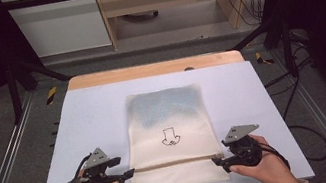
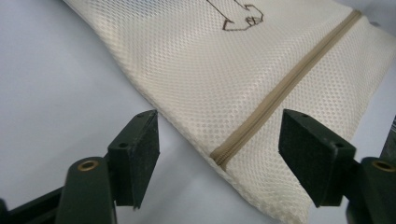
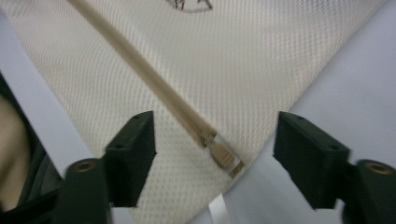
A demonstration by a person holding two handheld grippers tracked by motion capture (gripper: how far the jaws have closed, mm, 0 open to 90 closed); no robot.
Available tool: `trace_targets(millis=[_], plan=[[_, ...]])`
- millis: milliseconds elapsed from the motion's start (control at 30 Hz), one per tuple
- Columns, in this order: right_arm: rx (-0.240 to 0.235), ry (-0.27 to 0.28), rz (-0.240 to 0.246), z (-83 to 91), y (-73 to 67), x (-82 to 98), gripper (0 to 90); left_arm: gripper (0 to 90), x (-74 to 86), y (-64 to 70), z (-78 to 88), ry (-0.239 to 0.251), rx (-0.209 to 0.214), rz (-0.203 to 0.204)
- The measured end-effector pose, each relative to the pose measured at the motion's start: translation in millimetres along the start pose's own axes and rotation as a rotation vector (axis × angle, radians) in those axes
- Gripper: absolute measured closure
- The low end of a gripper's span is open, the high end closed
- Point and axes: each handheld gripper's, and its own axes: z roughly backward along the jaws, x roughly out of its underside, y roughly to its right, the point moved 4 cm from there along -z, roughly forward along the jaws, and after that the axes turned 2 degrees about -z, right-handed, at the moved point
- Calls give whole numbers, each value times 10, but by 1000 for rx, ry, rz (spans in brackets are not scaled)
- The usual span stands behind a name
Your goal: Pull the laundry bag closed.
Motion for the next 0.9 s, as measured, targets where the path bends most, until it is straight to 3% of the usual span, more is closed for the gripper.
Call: trace_targets(millis=[67, 167, 400, 533, 633, 800, 900], plan=[[25, -5, 7, -7, -16, -99, 190, 194, -47, -18, 49, 1, -28, 3], [50, 7, -8, -9, -5, -274, 129, 151, -141, -51, 115, -11, -57, -9], [125, 5, -27, -37, 172, -673, 98, 102, -418, -175, 171, -64, -76, -32], [153, 37, -53, -97, 291, -862, 101, 99, -562, -292, 106, -109, -83, -39], [157, 29, -68, -182, 333, -894, 98, 94, -589, -351, 51, -120, -98, -40], [168, 10, -70, -228, 351, -803, 94, 93, -526, -424, 90, -139, -107, -29], [164, 4, -87, -201, 379, -753, 92, 98, -477, -526, 147, -138, -143, -12]])
